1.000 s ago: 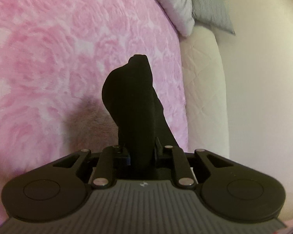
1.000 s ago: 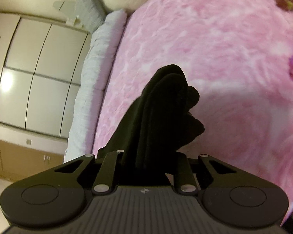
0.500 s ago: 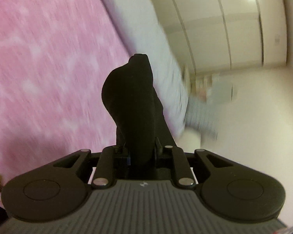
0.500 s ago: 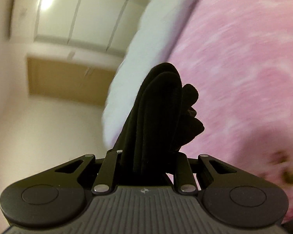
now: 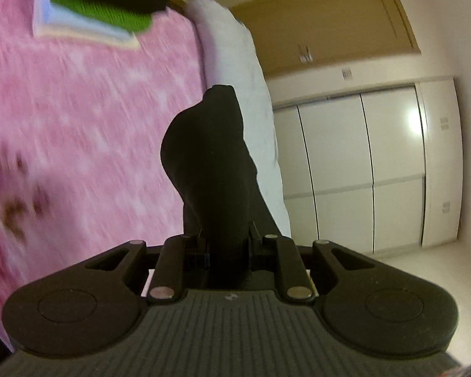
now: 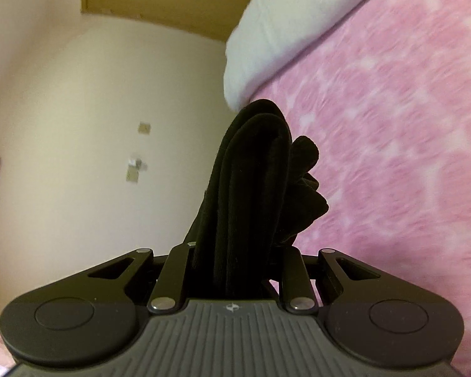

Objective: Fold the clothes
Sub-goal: 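Lift the folded trousers with both grippers and carry them to the towel stack, then lower the trousers onto the green towel and open both grippers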

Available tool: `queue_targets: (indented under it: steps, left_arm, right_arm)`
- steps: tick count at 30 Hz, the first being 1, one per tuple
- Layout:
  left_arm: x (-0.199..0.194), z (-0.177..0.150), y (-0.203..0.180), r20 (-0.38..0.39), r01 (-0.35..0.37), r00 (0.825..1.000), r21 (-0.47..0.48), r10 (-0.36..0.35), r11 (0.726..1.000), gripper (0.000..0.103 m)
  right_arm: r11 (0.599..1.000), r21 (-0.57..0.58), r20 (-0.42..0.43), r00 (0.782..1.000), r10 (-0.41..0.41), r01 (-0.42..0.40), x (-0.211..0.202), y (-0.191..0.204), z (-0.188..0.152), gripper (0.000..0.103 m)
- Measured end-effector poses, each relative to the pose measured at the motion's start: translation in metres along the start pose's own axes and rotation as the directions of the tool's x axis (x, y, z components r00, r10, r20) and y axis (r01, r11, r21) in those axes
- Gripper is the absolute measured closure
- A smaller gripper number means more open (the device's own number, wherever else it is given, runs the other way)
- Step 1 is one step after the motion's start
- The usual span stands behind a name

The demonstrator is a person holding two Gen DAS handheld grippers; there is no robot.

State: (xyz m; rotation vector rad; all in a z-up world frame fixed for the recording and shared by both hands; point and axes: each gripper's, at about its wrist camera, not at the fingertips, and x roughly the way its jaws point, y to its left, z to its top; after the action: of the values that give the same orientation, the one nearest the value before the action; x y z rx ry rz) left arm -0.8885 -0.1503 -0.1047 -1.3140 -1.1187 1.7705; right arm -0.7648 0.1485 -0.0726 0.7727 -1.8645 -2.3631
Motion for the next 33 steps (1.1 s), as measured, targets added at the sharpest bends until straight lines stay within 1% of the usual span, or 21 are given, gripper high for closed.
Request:
queue_targets:
  steps: [2,4,7,9,13,14,16,19,22,25,26,27,28,29,30,32,33]
  left_arm:
    - [-0.008,0.056,0.014,0.015,-0.007,1.000,-0.022,0.007,1.000,0.088]
    - [-0.014,0.117,0.020,0.038,-0.004,0.999,-0.022,0.005,1.000,0.088]
    - [-0.010,0.197,0.018,0.084,0.017,0.996,-0.003,-0.016,1.000,0.088]
    - [-0.010,0.245,0.016,0.130,0.039,0.991,0.015,-0.040,0.999,0.088]
    - [-0.004,0.316,0.022,0.213,0.095,0.972,0.022,-0.097,0.995,0.088]
    - [-0.002,0.333,0.027,0.229,0.108,0.967,0.022,-0.110,0.994,0.088]
    - [0.004,0.363,0.037,0.257,0.131,0.958,0.013,-0.130,0.991,0.088]
    - [0.011,0.393,0.056,0.293,0.133,0.948,0.001,-0.128,0.991,0.088]
    - [0.021,0.412,0.083,0.315,0.095,0.944,0.008,-0.093,0.995,0.088]
    - [0.045,0.423,0.133,0.296,0.031,0.955,-0.044,-0.017,0.999,0.087]
    - [0.049,0.424,0.141,0.290,0.020,0.957,-0.056,-0.003,0.998,0.087]
    - [0.051,0.425,0.146,0.286,0.014,0.958,-0.066,0.005,0.998,0.087]
    - [0.053,0.425,0.150,0.282,0.008,0.959,-0.076,0.013,0.997,0.087]
    - [0.055,0.425,0.155,0.277,0.002,0.961,-0.085,0.022,0.996,0.086]
    - [0.057,0.426,0.159,0.272,-0.004,0.962,-0.095,0.030,0.995,0.086]
    - [0.062,0.426,0.168,0.263,-0.016,0.964,-0.114,0.046,0.993,0.085]
    - [0.064,0.427,0.172,0.258,-0.022,0.965,-0.124,0.054,0.992,0.085]
  right_arm:
    - [1.000,-0.011,-0.032,0.999,-0.013,0.013,0.059,0.023,0.006,0.083]
    - [1.000,-0.014,-0.053,0.999,-0.010,0.009,0.116,0.047,0.021,0.083]
    - [0.999,-0.045,-0.069,0.998,0.017,-0.020,0.196,0.090,0.028,0.083]
    - [0.996,-0.082,-0.079,0.996,0.040,-0.047,0.242,0.117,0.033,0.083]
    - [0.979,-0.170,-0.124,0.988,0.091,-0.112,0.326,0.167,0.065,0.083]
    - [0.973,-0.190,-0.139,0.985,0.102,-0.128,0.347,0.177,0.058,0.083]
    - [0.963,-0.224,-0.168,0.979,0.114,-0.151,0.384,0.189,0.070,0.083]
    - [0.952,-0.251,-0.206,0.971,0.123,-0.174,0.429,0.193,0.069,0.082]
    - [0.954,-0.239,-0.245,0.962,0.123,-0.183,0.477,0.182,0.073,0.082]
    - [0.966,-0.213,-0.280,0.956,0.085,-0.148,0.520,0.147,0.062,0.082]
    - [0.971,-0.205,-0.291,0.955,0.061,-0.124,0.532,0.130,0.056,0.081]
    - [0.978,-0.192,-0.303,0.953,0.023,-0.085,0.544,0.113,0.053,0.080]
    - [0.986,-0.168,-0.317,0.948,-0.033,-0.022,0.557,0.091,0.048,0.079]
    - [0.989,-0.144,-0.332,0.941,-0.072,0.025,0.565,0.075,0.045,0.074]
    - [0.991,-0.128,-0.334,0.940,-0.067,0.025,0.563,0.070,0.045,0.069]
    - [0.995,-0.098,-0.337,0.940,-0.056,0.025,0.561,0.059,0.044,0.066]
    - [0.996,-0.082,-0.339,0.939,-0.051,0.025,0.560,0.054,0.043,0.061]
